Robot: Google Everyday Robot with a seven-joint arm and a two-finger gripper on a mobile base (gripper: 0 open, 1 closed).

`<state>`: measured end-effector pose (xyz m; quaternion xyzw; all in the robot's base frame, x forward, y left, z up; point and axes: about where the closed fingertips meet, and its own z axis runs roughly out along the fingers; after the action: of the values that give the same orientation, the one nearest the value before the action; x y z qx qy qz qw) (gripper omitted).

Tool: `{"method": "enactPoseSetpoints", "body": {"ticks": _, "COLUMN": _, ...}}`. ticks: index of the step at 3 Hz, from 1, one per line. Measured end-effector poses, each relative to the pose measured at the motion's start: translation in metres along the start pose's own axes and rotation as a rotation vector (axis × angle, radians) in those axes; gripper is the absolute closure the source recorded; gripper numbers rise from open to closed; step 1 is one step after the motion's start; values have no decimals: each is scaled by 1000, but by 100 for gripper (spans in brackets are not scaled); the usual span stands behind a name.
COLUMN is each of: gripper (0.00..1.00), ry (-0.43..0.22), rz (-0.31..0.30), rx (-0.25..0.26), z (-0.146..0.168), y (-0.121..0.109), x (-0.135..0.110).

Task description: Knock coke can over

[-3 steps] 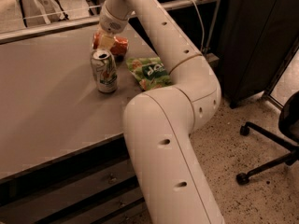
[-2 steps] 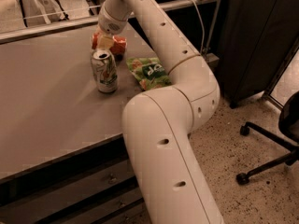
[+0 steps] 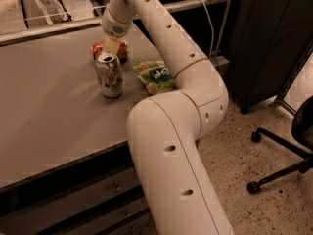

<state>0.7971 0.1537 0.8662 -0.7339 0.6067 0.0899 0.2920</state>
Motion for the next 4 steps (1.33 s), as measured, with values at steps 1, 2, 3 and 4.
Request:
{"method": "enactPoseSetpoints", "body": {"ticks": 1, "gripper": 0, "ry": -154, "rz": 54, "rx": 76, "z": -35, "y": -9, "x": 15}}
{"method": "enactPoseSetpoints", "body": {"ticks": 2, "gripper": 0, "ry": -180, "rz": 119, "rx": 149, "z": -81, "y": -4, "x": 38}}
{"method": "enactPoseSetpoints", "body": {"ticks": 3, "gripper": 0, "ry": -154, "rz": 207, "rx": 210, "z": -119, "y": 14, "x": 63}}
{"method": "enactPoseSetpoints", "body": {"ticks": 4, "gripper": 0, "ry": -136, "rz": 217, "rx": 176, "z": -103, "y": 28, "x": 69}}
